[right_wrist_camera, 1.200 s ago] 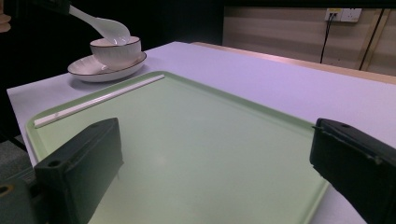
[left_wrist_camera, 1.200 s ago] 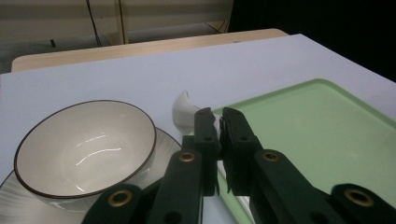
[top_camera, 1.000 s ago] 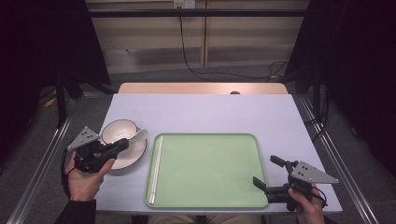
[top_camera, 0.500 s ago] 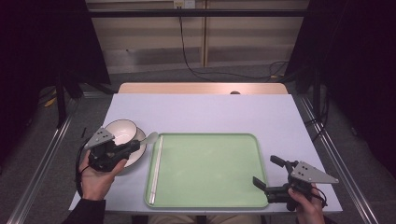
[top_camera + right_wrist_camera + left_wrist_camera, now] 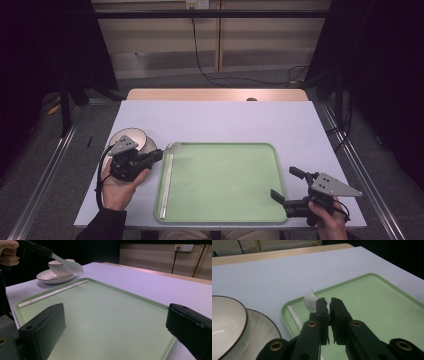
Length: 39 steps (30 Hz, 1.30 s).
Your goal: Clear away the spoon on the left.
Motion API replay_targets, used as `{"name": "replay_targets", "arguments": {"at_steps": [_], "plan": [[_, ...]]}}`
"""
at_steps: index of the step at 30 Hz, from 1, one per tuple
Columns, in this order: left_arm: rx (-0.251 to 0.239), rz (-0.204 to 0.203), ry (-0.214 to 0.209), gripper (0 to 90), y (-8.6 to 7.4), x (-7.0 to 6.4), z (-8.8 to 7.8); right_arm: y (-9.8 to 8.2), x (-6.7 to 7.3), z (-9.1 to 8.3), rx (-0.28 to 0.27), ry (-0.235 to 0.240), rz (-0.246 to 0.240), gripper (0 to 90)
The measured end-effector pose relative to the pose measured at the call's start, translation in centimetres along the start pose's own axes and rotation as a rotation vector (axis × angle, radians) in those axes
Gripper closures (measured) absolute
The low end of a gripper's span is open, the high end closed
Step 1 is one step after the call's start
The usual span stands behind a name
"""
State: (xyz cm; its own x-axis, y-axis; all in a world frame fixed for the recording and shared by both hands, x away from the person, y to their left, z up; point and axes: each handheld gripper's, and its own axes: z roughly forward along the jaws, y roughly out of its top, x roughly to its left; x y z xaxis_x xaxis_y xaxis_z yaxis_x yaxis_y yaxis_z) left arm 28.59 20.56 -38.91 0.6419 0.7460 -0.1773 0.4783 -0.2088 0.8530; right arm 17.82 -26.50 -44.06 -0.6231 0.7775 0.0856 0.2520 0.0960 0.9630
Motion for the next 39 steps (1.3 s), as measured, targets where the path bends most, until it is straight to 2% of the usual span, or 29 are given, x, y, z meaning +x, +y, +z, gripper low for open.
{"name": "replay_targets", "arguments": {"at_steps": [11,16,18,21,25,30,34,37,39], "plan": [[0.028,-0.014,-0.013,85.4,0.4,0.3,2.5,0.0,0.0,0.0,0.005,0.003,0.006,2.0],[0.046,-0.022,-0.031,85.4,0.3,0.1,3.6,0.0,0.0,0.0,0.007,0.006,0.006,2.0],[0.041,-0.025,-0.014,85.4,0.2,0.0,3.8,0.0,0.0,0.0,0.006,0.004,0.004,2.0],[0.055,-0.026,-0.020,85.4,0.0,0.0,4.2,0.0,-0.1,0.0,0.004,0.004,0.003,2.0],[0.083,-0.022,-0.002,85.4,-0.6,0.1,4.9,0.0,0.0,0.0,0.005,0.005,0.004,2.0],[0.076,-0.034,-0.012,85.4,-0.7,0.2,5.0,0.0,0.0,0.0,0.004,0.006,0.003,2.0],[0.120,-0.018,-0.002,85.4,-1.3,-0.1,5.4,0.0,0.0,0.0,0.005,0.007,0.006,2.0],[0.135,-0.011,0.002,85.3,-1.6,-0.3,5.3,0.0,0.0,0.0,0.006,0.005,0.006,2.0],[0.149,-0.022,-0.002,85.3,-1.9,-0.4,5.2,0.0,0.0,0.0,0.003,0.006,0.006,2.0]]}}
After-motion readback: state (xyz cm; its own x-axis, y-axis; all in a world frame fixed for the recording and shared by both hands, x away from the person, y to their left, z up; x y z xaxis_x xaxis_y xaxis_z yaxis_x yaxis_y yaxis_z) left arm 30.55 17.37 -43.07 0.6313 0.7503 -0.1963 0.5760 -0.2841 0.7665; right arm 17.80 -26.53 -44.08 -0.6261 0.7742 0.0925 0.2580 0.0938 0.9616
